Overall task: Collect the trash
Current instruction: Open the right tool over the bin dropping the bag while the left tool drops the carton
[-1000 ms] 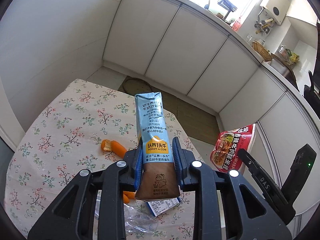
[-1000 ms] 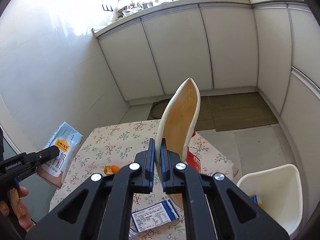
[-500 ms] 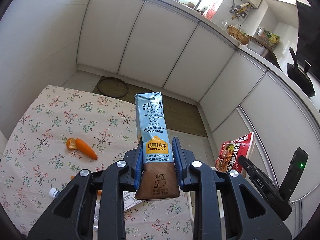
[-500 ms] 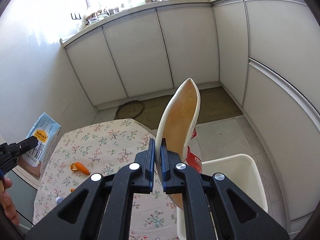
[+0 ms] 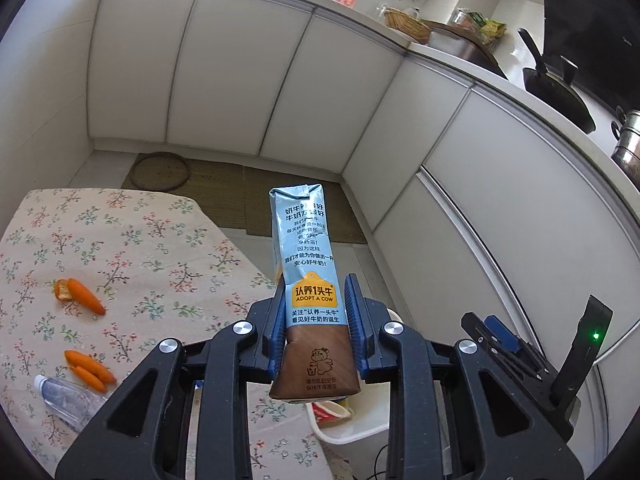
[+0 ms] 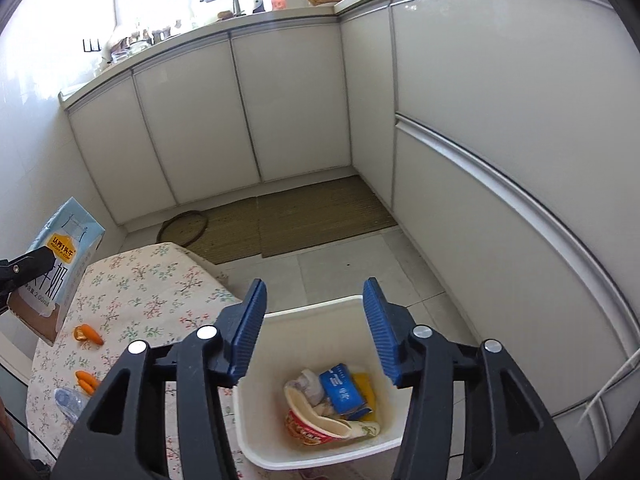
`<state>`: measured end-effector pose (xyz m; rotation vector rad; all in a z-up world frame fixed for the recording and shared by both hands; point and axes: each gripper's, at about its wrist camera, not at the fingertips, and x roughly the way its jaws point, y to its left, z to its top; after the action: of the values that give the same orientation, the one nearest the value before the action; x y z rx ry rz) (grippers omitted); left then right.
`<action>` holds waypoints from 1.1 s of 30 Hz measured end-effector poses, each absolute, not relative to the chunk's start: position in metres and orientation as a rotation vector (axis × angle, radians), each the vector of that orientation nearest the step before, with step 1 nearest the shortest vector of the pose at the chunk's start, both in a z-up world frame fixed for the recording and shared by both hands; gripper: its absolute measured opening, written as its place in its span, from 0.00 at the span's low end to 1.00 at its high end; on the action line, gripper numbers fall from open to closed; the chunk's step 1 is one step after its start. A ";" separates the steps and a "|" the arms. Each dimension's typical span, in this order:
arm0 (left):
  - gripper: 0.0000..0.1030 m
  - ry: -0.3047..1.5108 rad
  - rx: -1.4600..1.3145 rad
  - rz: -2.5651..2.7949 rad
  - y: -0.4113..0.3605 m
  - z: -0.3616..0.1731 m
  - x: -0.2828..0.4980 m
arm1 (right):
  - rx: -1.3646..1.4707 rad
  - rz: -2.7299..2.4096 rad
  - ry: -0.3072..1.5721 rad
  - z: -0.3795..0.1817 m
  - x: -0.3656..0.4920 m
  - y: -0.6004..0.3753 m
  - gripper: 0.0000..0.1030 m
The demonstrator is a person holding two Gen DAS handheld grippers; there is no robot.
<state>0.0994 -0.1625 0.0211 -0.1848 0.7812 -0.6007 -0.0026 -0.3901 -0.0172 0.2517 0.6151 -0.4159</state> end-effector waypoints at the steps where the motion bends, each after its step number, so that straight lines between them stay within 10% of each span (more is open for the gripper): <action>1: 0.25 0.780 -0.173 -0.615 -0.171 0.020 0.097 | 0.238 -0.454 0.607 -0.018 -0.008 -0.395 0.63; 9: 0.25 0.774 -0.116 -0.691 -0.223 0.010 0.084 | 0.221 -0.662 0.551 -0.020 -0.043 -0.432 0.91; 25: 0.26 0.768 0.003 -0.817 -0.297 -0.028 0.074 | 0.161 -0.798 0.557 -0.030 -0.061 -0.455 0.93; 30: 0.40 0.774 0.025 -0.786 -0.298 -0.033 0.076 | 0.153 -0.813 0.558 -0.030 -0.058 -0.456 0.93; 33: 0.71 0.732 0.065 -0.683 -0.294 -0.029 0.074 | 0.149 -0.813 0.543 -0.028 -0.057 -0.451 0.93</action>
<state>0.0741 -0.2940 -0.0287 0.0655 0.7319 -0.6831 -0.0571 -0.4510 -0.0279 0.1487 0.5433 -0.8126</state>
